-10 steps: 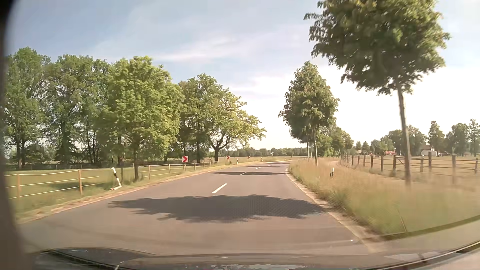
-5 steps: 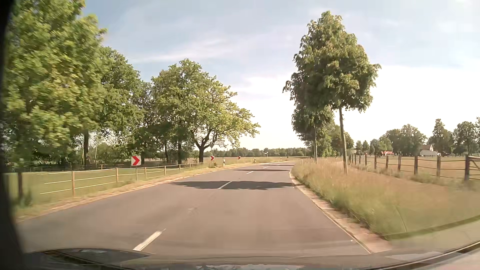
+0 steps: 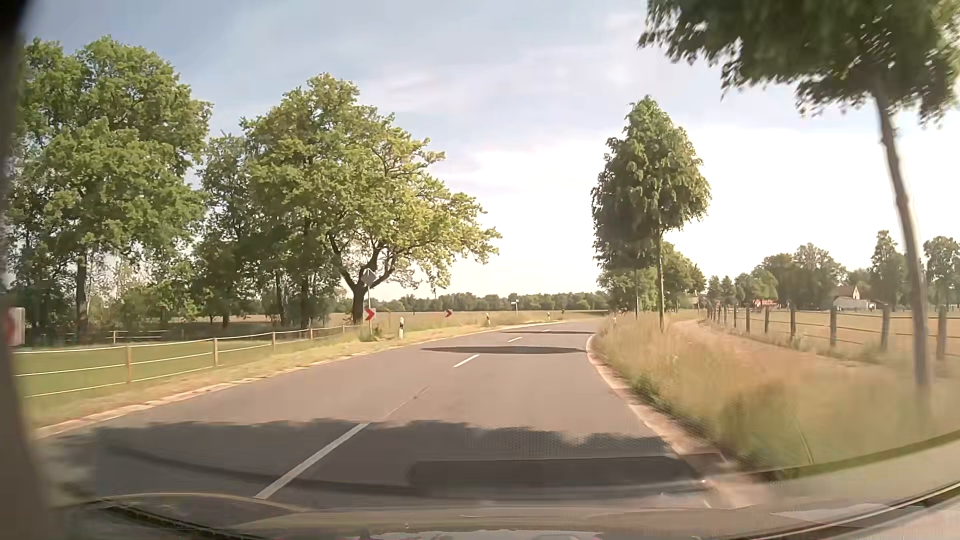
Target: Follow the waypoints while adhering to traffic rules and regulations
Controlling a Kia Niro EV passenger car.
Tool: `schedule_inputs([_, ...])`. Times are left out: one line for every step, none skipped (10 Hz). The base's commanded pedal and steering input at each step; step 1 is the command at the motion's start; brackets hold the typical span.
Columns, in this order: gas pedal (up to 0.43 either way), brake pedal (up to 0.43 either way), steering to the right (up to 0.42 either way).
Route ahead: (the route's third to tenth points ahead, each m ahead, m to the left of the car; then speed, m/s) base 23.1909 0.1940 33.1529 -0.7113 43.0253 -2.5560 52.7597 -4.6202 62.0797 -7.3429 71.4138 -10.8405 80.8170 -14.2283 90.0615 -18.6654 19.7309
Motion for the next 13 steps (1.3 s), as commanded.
schedule_inputs([0.130,0.000,0.021])
schedule_inputs([0.130,0.000,0.022])
schedule_inputs([0.150,0.000,0.024])
schedule_inputs([0.150,0.000,0.026])
schedule_inputs([0.150,0.000,0.027])
schedule_inputs([0.150,0.000,0.027])
schedule_inputs([0.150,0.000,0.028])
schedule_inputs([0.150,0.000,0.029])
schedule_inputs([0.157,0.000,0.030])
schedule_inputs([0.157,0.000,0.030])
schedule_inputs([0.169,0.000,0.030])
schedule_inputs([0.169,0.000,0.031])
schedule_inputs([0.169,0.000,0.033])
